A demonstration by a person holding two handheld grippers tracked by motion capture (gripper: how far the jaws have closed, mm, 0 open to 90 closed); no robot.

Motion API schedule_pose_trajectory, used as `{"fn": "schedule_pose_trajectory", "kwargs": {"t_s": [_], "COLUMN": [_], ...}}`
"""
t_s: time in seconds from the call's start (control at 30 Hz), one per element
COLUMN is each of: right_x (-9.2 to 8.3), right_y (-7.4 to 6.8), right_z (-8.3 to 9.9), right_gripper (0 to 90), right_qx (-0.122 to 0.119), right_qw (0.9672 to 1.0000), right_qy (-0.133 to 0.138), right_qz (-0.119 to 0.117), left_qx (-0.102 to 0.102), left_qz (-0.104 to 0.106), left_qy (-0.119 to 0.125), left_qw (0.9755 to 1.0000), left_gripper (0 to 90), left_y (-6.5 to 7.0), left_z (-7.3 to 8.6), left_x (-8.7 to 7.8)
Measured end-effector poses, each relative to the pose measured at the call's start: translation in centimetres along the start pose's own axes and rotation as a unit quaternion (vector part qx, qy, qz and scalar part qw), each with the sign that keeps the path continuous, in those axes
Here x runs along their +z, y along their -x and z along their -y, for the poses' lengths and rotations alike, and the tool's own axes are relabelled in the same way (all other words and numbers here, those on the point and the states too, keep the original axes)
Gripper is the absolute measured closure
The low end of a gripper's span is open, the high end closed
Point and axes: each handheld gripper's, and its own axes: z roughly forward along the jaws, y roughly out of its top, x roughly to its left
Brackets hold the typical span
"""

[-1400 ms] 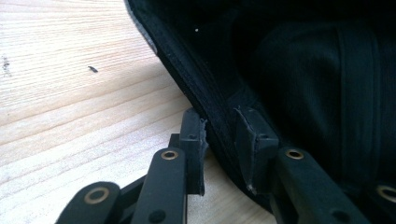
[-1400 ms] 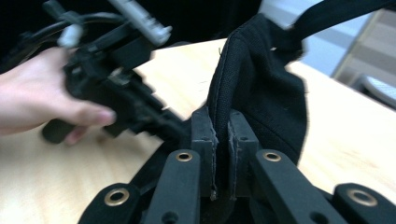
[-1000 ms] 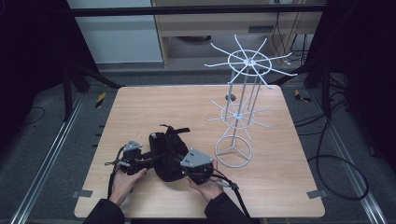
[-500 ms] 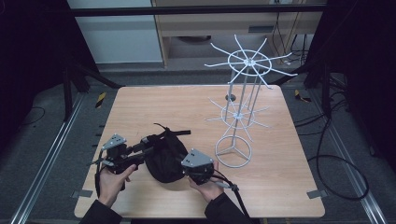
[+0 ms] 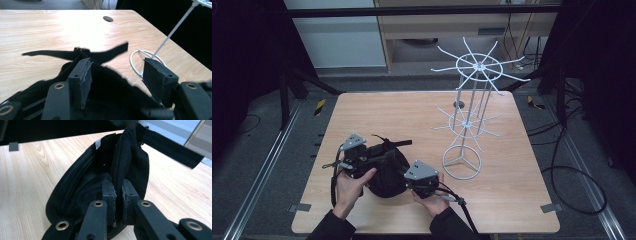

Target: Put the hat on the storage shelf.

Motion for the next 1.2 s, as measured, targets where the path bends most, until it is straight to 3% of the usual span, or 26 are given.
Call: {"fn": "schedule_pose_trajectory", "kwargs": {"t_s": [0.07,0.3,0.57,0.7,0.73,0.8,0.9,0.97,1.07,1.2], "right_x": [0.0,-0.1,0.1,-0.4,-0.4,-1.6,-3.0,-3.7,-4.6,-5.1], "right_y": [-0.2,-0.3,-0.3,-0.3,-0.3,-0.1,0.4,0.7,1.3,2.2], "right_z": [0.0,0.0,0.0,-0.3,-0.3,-0.8,-1.1,-1.3,-1.3,-1.0], "right_gripper": [83.9,83.9,81.9,65.7,65.7,57.3,52.4,50.1,47.3,45.5], "right_qx": [-0.012,-0.012,-0.001,0.022,0.022,0.029,0.045,0.042,0.055,0.064], "right_qw": [0.9999,0.9999,0.9997,0.9985,0.9985,0.9974,0.9954,0.9959,0.9945,0.9946], "right_qy": [0.000,0.006,0.005,0.013,0.013,0.032,0.053,0.055,0.072,0.072], "right_qz": [0.000,-0.008,-0.024,-0.048,-0.048,-0.057,-0.066,-0.057,-0.052,-0.039], "left_qx": [-0.002,-0.011,-0.017,-0.017,-0.017,-0.013,0.000,0.009,0.023,0.023], "left_qz": [-0.013,-0.033,-0.034,-0.032,-0.032,-0.030,-0.028,-0.026,-0.030,-0.019], "left_qy": [-0.009,-0.031,-0.025,-0.014,-0.014,-0.010,-0.001,0.005,0.011,0.026], "left_qw": [0.9999,0.9989,0.9989,0.9992,0.9992,0.9994,0.9996,0.9996,0.9992,0.9992], "left_gripper": [38.9,42.3,68.5,77.3,78.8,79.2,79.9,80.5,80.9,81.2], "left_y": [0.2,-0.1,-0.2,-0.1,-0.1,-0.1,0.1,0.2,0.2,0.0], "left_z": [0.0,0.6,0.3,0.3,0.3,0.2,-0.1,-0.5,-1.0,-1.4], "left_x": [0.8,2.3,1.9,1.3,1.3,0.9,0.3,-0.2,-0.8,-1.6]}}
